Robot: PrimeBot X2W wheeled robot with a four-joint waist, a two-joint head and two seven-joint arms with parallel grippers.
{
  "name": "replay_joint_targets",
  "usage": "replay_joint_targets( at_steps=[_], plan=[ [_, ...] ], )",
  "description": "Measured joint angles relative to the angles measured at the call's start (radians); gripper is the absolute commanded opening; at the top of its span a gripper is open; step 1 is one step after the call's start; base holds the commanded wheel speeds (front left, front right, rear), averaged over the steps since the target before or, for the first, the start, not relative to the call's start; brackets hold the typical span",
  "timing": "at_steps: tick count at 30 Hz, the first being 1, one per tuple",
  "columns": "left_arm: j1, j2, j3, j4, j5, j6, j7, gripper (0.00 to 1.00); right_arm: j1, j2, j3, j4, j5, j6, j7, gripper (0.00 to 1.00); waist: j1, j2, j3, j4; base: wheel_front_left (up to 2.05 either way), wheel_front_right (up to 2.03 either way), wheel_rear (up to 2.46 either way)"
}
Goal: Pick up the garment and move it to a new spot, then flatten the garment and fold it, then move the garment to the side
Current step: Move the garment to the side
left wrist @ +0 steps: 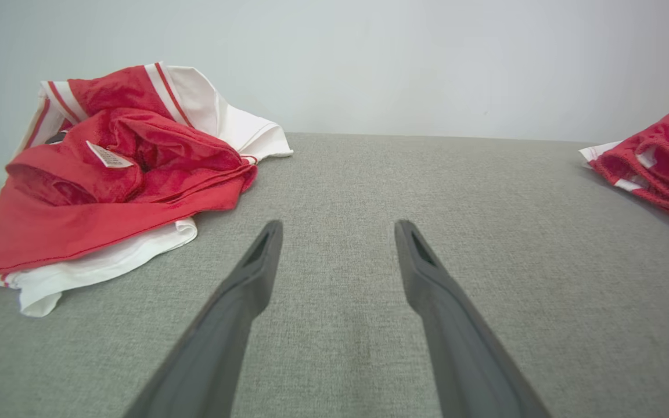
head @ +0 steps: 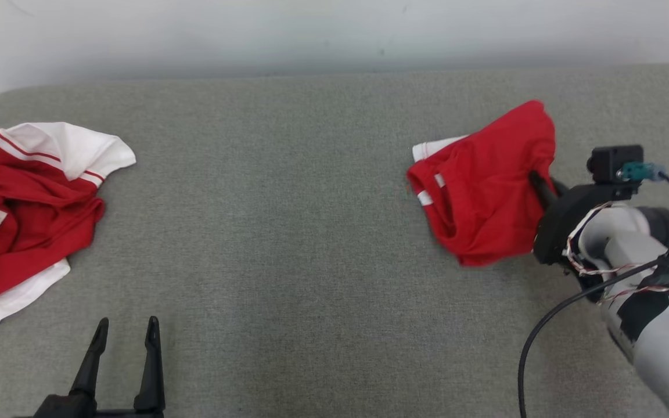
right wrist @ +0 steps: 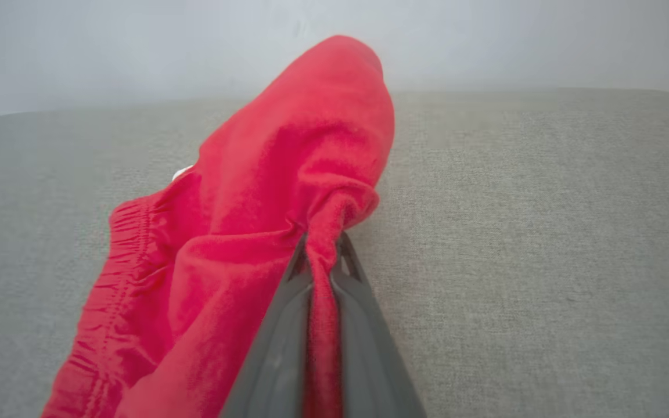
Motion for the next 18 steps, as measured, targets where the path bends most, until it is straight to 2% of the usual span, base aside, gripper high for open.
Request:
replay_joint_targets(
  at_steps=[18],
  plan=[
    [-0.051, 0.087, 0.026, -0.110, 0.016, -0.012, 0.000, 1.00, -0.224, -0.156, 0.031, 0.069, -0.063, 0.000, 0.022, 0.00, 0.0001, 0.0001, 0.158, -0.050, 0.00, 0.00, 0.00]
  ],
)
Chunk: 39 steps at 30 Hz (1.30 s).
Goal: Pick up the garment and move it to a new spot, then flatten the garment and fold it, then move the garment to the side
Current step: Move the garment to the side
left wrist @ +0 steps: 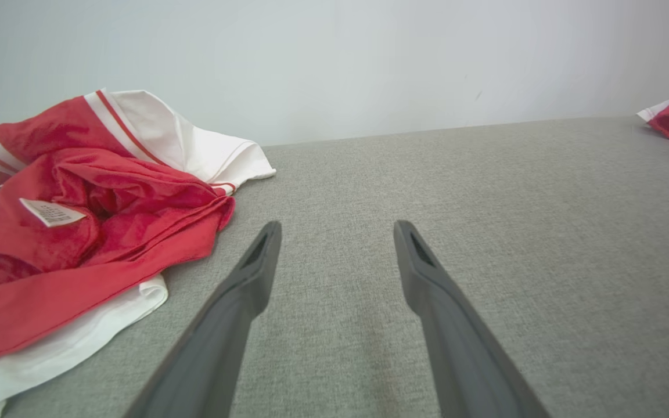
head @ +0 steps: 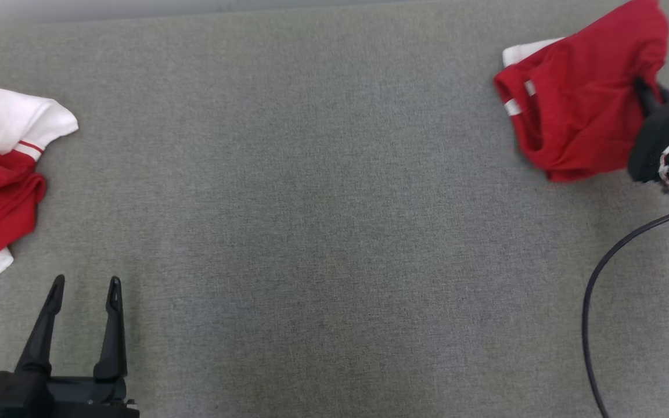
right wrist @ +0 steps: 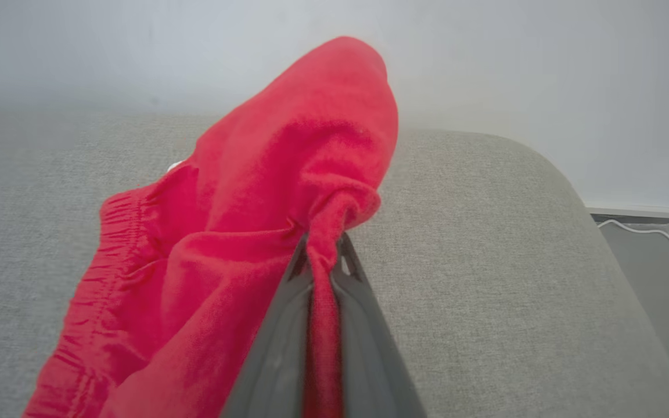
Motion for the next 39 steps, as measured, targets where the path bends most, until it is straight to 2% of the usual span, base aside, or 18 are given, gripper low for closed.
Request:
replay_joint_targets(
  at_steps=[16, 28, 30, 31, 39],
  plan=[
    [-0.003, 0.051, 0.027, -0.105, 0.000, 0.009, 0.040, 1.00, -0.128, -0.118, 0.028, 0.014, -0.049, 0.000, 0.048, 0.00, 0.0000, 0.0000, 0.078, -0.014, 0.00, 0.00, 0.00],
    [0.001, 0.059, 0.029, -0.126, -0.006, 0.021, 0.044, 1.00, -0.145, -0.136, 0.025, 0.053, -0.058, 0.000, 0.049, 0.01, -0.0001, -0.0001, 0.100, -0.008, 0.00, 0.00, 0.00],
    [0.001, 0.060, 0.028, -0.126, -0.006, 0.022, 0.044, 1.00, -0.148, -0.137, 0.028, 0.062, -0.075, 0.000, 0.046, 0.80, -0.0001, -0.0001, 0.101, -0.007, 0.00, 0.00, 0.00],
    [0.001, 0.060, 0.028, -0.126, -0.007, 0.025, 0.044, 1.00, -0.150, -0.137, 0.029, 0.066, -0.077, 0.000, 0.046, 1.00, -0.0002, -0.0001, 0.101, -0.006, 0.00, 0.00, 0.00],
    [0.001, 0.058, 0.021, -0.114, -0.014, 0.031, 0.039, 1.00, -0.176, -0.133, 0.032, 0.102, -0.123, 0.000, 0.006, 1.00, -0.0002, -0.0001, 0.094, -0.002, 0.00, 0.00, 0.00]
  ],
)
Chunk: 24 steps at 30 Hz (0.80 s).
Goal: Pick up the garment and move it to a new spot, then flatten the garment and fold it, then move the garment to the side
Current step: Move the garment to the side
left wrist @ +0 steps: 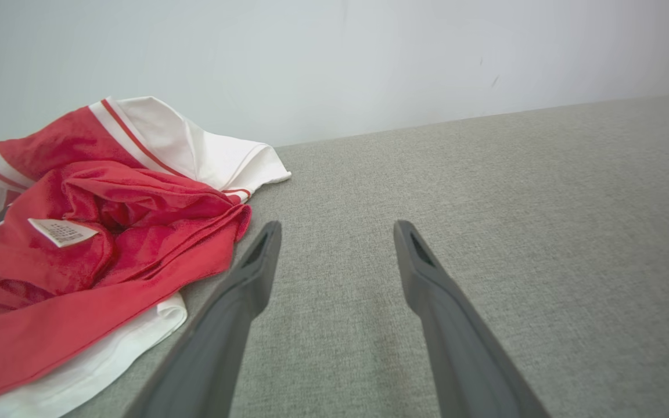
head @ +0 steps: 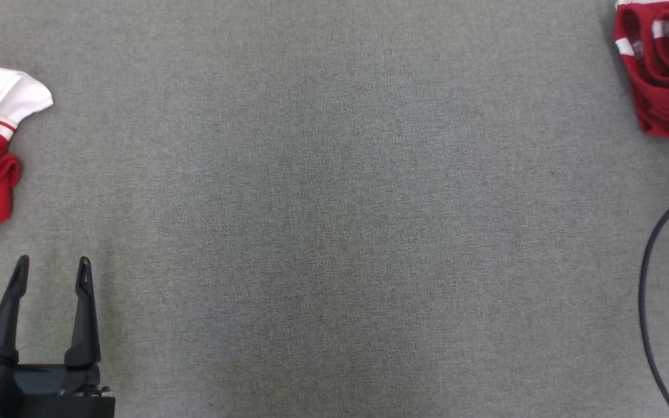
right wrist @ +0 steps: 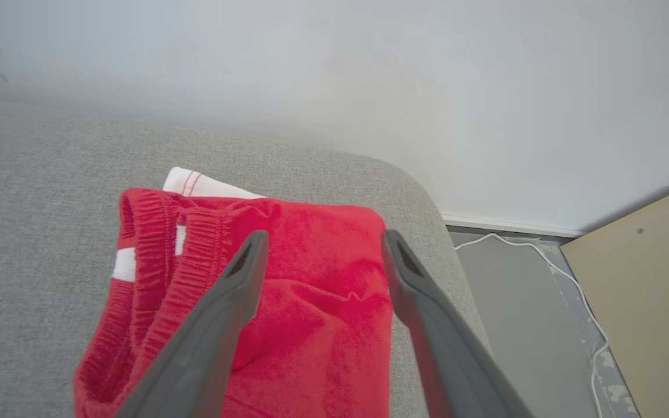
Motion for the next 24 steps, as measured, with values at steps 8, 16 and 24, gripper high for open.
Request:
replay_joint_targets(
  at_steps=[8, 16, 24],
  plan=[
    [0.000, -0.028, -0.015, 0.049, -0.016, 0.011, -0.019, 1.00, 0.012, 0.061, -0.047, -0.036, 0.022, 0.000, -0.125, 1.00, 0.0000, 0.0000, -0.046, 0.000, 0.00, 0.00, 0.00],
    [0.027, -0.057, -0.023, 0.107, -0.029, 0.021, -0.035, 1.00, 0.137, 0.170, -0.153, -0.092, 0.107, 0.000, -0.214, 1.00, -0.0002, 0.0000, -0.133, 0.007, 0.00, 0.00, 0.00],
    [0.055, -0.070, -0.023, 0.141, -0.031, 0.031, -0.036, 1.00, 0.329, 0.235, -0.309, -0.295, 0.068, 0.000, -0.222, 1.00, -0.0002, -0.0001, -0.227, 0.009, 0.00, 0.00, 0.00]
  ],
)
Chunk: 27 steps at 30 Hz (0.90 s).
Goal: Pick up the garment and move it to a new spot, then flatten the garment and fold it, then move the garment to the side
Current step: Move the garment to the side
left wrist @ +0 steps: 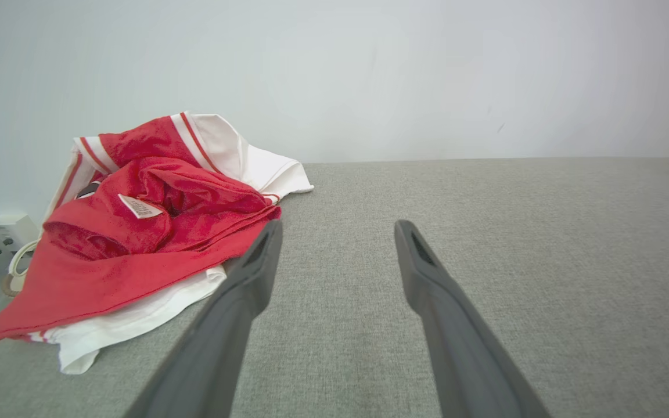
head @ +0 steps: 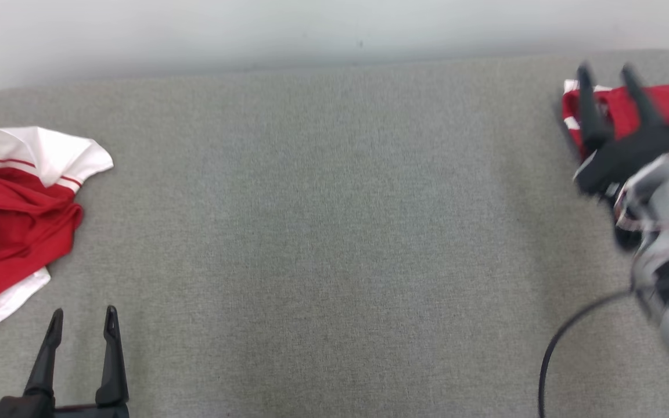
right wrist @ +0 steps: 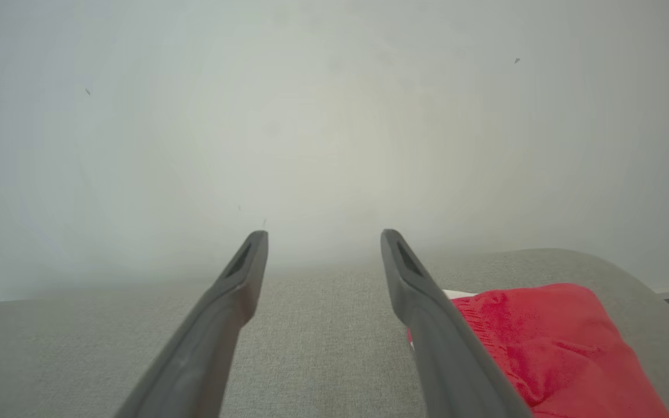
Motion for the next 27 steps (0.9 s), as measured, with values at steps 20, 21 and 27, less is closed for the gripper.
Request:
replay_joint_targets(
  at_steps=[20, 21, 27],
  plan=[
    [0.057, -0.019, -0.021, 0.041, -0.009, 0.006, 0.000, 1.00, 0.529, 0.207, -0.302, -0.393, -0.258, 0.000, 0.000, 1.00, 0.0000, 0.0000, -0.160, 0.018, 0.00, 0.00, 0.00],
    [0.058, -0.020, -0.022, 0.042, -0.010, 0.006, 0.000, 1.00, 0.551, 0.213, -0.310, -0.407, -0.268, 0.000, 0.000, 1.00, 0.0000, 0.0000, -0.166, 0.018, 0.00, 0.00, 0.00],
    [0.074, -0.025, -0.026, 0.046, -0.011, 0.006, 0.000, 1.00, 0.665, 0.253, -0.348, -0.493, -0.327, 0.000, 0.000, 1.00, 0.0000, 0.0001, -0.192, 0.019, 0.00, 0.00, 0.00]
  ],
)
